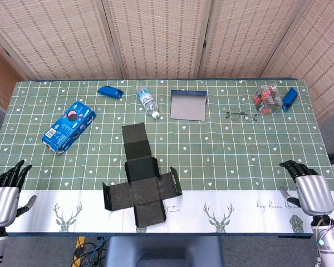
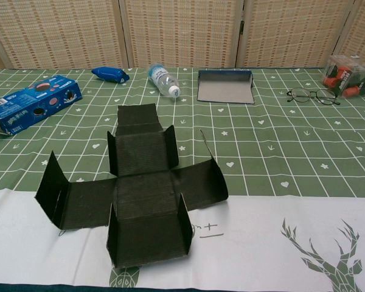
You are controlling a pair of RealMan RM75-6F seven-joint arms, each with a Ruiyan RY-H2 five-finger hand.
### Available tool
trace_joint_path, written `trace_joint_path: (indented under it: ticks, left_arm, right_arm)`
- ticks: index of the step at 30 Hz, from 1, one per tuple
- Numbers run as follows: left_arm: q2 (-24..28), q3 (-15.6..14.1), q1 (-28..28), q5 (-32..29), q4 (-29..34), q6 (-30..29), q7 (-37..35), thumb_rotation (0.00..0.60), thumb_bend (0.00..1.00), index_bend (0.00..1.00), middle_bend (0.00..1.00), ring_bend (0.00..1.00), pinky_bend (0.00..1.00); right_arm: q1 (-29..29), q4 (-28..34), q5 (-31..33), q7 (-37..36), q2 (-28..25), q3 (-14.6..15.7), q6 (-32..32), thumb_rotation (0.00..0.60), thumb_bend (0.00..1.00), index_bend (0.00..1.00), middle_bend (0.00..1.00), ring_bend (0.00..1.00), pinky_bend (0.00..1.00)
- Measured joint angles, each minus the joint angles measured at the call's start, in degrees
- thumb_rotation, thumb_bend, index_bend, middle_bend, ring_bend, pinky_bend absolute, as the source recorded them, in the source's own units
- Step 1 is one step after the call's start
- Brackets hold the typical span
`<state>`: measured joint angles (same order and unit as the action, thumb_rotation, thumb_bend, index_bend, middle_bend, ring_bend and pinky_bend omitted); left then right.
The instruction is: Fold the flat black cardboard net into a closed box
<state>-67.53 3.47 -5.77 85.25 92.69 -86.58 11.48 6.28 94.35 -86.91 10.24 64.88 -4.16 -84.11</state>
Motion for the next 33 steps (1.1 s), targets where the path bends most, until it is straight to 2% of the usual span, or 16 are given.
trace_joint_path:
  ticks: [10, 13, 15, 17, 20, 21, 25, 33]
  left_arm:
    - [-0.4, 0.1, -0.1, 0.7, -0.2, -0.6, 0.0, 0.6, 0.23, 0.12, 0.06, 0.13, 0.19]
    - [-0.7, 0.2, -0.3, 1.0, -0.5, -0.7, -0.3, 0.6, 0.23, 0.12, 0.06, 0.13, 0.19]
    - [-0.9, 0.2, -0.4, 1.2, -0.7, -0.6, -0.6, 0.6, 0.23, 0.12, 0.06, 0.13, 0.19]
    - [-0.9, 0.0, -0.4, 1.5, -0.8, -0.6, -0.7, 0.6, 0.23, 0.12, 0.06, 0.13, 0.19]
    - [-0.9, -0.1, -0.3, 1.9, -0.9, -0.9, -0.8, 0.6, 0.23, 0.12, 0.06, 0.13, 0.19]
    - [-0.9, -0.1, -0.3, 1.9, -0.9, -1.0, -0.9, 0.6, 0.23, 0.12, 0.06, 0.13, 0.19]
    - [-0.9, -0.1, -0.2, 2.0, -0.9, -1.3, -0.9, 0.6, 0.23, 0.12, 0.06, 0.13, 0.19]
    - [-1.2, -0.3, -0.4, 2.2, -0.9, -0.8, -0.3, 0.6, 0.23, 0.12, 0.06, 0.13, 0.19]
  right_arm:
    - [1.1, 0.4, -1.5, 0.6, 0.3, 0.3, 0.9, 0.6, 0.26, 0.24, 0.27, 0.34, 0.47]
    - [2.3, 0.6, -2.1, 1.0, 0.6, 0.1, 2.0, 0.6, 0.28, 0.24, 0.27, 0.4, 0.5]
    - [3.3, 0.9, -2.5, 1.6, 0.7, 0.0, 3.2, 0.6, 0.28, 0.24, 0.27, 0.49, 0.63]
    - [4.9, 1.6, -3.2, 2.5, 0.8, -0.2, 5.3, 0.6, 0.3, 0.21, 0.25, 0.59, 0.82]
    - [7.7, 2.9, -3.9, 4.2, 0.8, -0.6, 8.9, 0.6, 0.32, 0.16, 0.22, 0.68, 0.97]
    - [8.6, 3.3, -4.0, 4.7, 0.7, -0.7, 10.1, 0.6, 0.33, 0.15, 0.22, 0.69, 0.98]
    - [12.7, 5.0, -3.9, 6.5, 0.6, -1.4, 15.4, 0.6, 0.42, 0.11, 0.2, 0.72, 1.0]
    - [24.5, 5.8, -1.3, 8.6, 3.0, -4.9, 30.3, 0.6, 0.73, 0.1, 0.2, 0.74, 1.0]
